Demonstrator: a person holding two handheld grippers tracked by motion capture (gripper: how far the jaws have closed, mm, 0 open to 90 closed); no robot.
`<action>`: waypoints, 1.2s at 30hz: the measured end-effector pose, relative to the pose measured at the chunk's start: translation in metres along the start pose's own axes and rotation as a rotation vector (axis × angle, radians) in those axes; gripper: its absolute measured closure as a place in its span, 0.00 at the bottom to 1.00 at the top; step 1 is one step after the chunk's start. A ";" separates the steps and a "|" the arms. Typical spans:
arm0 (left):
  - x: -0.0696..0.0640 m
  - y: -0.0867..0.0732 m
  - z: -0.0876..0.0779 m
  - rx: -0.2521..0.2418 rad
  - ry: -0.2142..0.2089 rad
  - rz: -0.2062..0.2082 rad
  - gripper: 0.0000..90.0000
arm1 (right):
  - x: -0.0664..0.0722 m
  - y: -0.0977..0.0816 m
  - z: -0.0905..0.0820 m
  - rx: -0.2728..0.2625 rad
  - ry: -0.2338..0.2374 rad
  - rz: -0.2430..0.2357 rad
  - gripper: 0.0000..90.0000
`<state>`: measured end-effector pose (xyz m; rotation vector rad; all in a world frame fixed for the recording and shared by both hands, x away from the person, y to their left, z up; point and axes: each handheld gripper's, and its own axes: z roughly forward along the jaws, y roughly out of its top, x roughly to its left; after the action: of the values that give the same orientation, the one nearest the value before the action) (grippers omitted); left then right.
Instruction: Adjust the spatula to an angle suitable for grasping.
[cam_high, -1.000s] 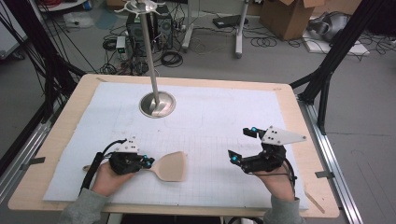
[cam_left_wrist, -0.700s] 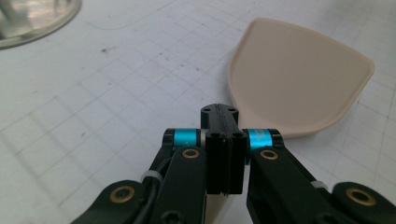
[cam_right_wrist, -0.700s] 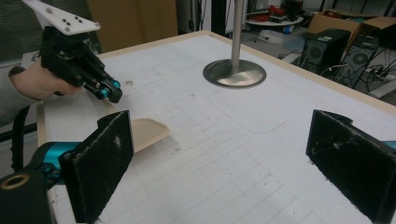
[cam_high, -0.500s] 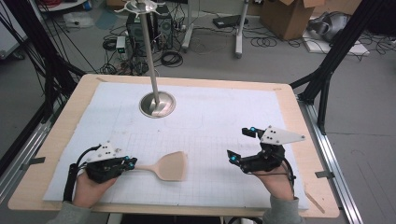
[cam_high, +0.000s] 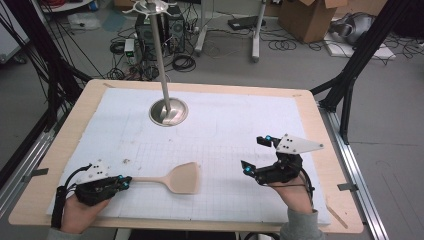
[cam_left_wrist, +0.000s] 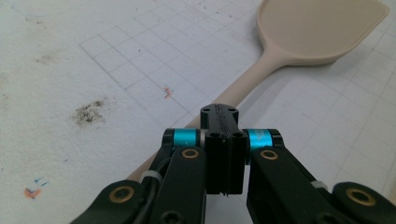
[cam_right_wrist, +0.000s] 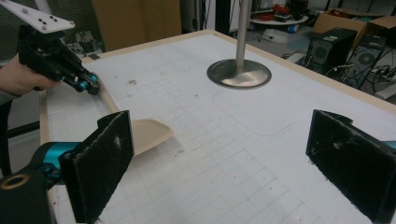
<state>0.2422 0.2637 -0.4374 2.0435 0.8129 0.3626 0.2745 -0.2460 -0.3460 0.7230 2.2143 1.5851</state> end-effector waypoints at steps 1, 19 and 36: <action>-0.001 -0.001 0.000 0.003 0.000 -0.002 0.99 | -0.001 0.000 0.001 -0.003 -0.001 -0.010 0.07; 0.017 -0.001 0.009 0.044 0.065 -0.046 0.99 | 0.000 0.000 0.002 0.005 0.000 -0.001 0.07; 0.038 0.019 0.034 0.067 0.114 -0.091 0.99 | -0.002 -0.001 0.004 0.010 0.004 0.001 0.07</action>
<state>0.2962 0.2598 -0.4426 2.0546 0.9961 0.4088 0.2777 -0.2446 -0.3481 0.7250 2.2265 1.5787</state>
